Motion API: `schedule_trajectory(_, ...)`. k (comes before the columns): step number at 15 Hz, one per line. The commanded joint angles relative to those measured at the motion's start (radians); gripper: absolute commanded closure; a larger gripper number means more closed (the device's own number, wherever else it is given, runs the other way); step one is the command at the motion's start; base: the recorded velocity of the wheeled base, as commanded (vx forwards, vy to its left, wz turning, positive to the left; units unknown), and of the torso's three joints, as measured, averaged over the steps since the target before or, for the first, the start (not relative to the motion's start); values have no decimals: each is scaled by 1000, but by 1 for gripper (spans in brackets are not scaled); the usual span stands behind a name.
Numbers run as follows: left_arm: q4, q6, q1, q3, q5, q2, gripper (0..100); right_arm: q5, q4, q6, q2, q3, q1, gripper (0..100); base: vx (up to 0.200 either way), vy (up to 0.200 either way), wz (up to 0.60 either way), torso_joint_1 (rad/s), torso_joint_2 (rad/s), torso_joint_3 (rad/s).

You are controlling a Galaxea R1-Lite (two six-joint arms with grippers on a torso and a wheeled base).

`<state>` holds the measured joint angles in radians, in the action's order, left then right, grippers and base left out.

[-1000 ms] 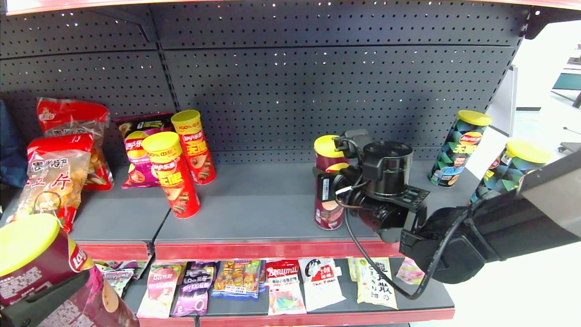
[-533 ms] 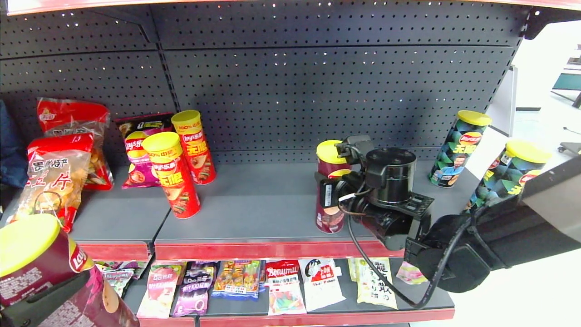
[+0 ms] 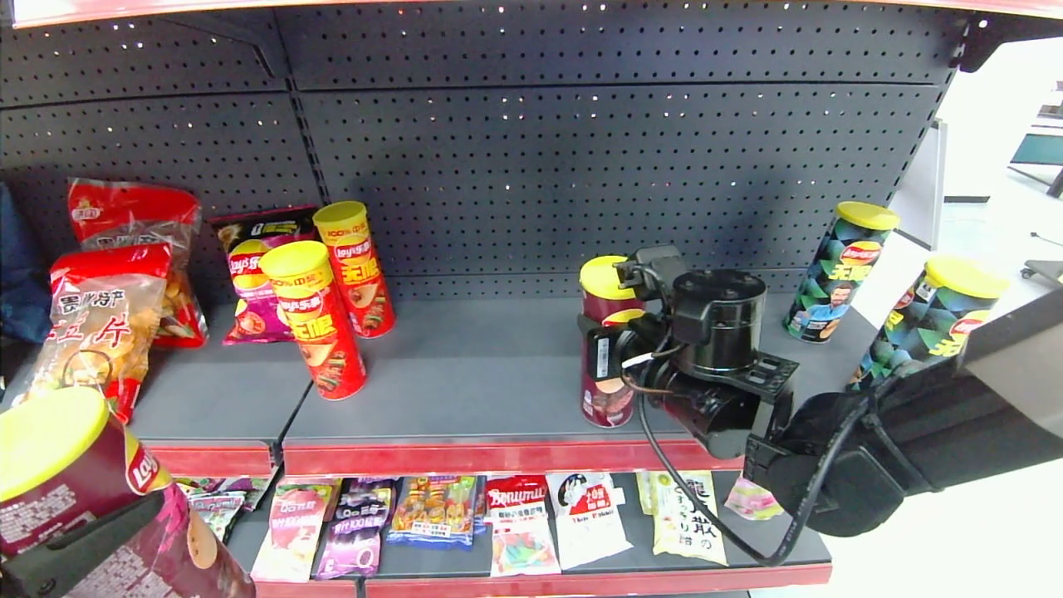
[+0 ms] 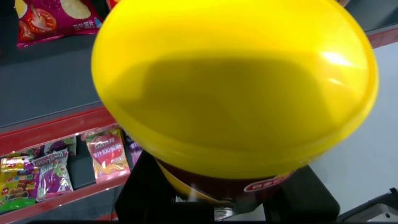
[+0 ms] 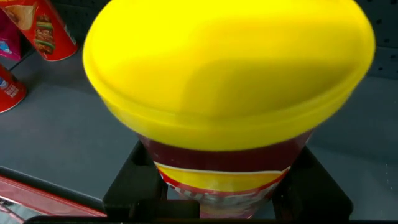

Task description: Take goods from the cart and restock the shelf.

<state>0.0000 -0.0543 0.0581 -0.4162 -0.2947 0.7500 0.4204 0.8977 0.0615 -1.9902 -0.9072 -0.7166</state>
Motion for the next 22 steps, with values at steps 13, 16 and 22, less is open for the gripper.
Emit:
schedule_trajectory(13, 0, 1, 0, 2, 0, -4, 100, 90, 3, 15, -9, -7, -21, 100, 0, 0, 0, 0, 0, 0)
schedule_trajectory(16, 0, 1, 0, 2, 2, -4, 100, 92, 3, 23, -9, 2, -21, 100, 0, 0, 0, 0, 0, 0)
schedule_trajectory(22, 0, 1, 0, 0, 0, -3, 100, 90, 3, 37, -9, -5, -24, 100, 0, 0, 0, 0, 0, 0)
